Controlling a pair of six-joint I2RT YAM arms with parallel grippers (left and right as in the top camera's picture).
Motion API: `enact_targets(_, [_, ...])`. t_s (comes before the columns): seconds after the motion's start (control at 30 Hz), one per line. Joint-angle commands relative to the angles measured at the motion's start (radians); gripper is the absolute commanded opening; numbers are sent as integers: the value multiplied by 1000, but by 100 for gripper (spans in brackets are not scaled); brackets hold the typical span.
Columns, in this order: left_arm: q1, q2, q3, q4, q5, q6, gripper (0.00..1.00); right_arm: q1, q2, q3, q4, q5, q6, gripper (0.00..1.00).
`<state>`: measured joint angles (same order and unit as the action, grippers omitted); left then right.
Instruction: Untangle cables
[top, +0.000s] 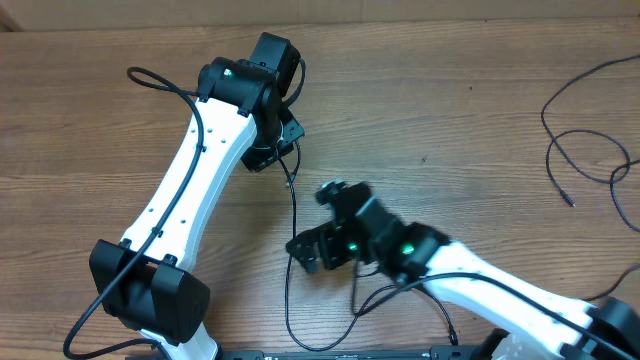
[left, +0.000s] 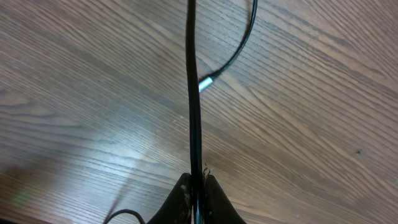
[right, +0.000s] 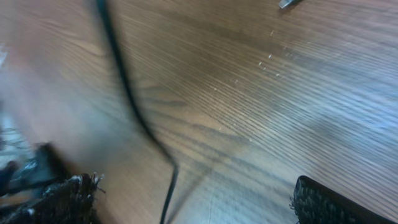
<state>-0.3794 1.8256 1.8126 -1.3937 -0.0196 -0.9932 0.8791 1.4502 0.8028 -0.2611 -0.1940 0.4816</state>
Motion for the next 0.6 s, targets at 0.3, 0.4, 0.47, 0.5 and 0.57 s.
enact_targets(0.3, [-1, -6, 0, -29, -44, 31, 10, 47, 243, -2, 169, 118, 121, 4])
enact_targets(0.4, [-1, -6, 0, -33, -58, 48, 19, 39, 177, -2, 139, 104, 109, 4])
enact_targets(0.47, [-1, -6, 0, -41, -79, 48, 41, 28, 101, 0, 101, 114, 64, 4])
enact_targets(0.5, [-1, -6, 0, -45, -89, 48, 52, 21, 60, 5, 70, 135, 52, 4])
enact_targets(0.57, [-1, -6, 0, -51, -95, 48, 77, 4, -44, 23, -23, 221, 37, 4])
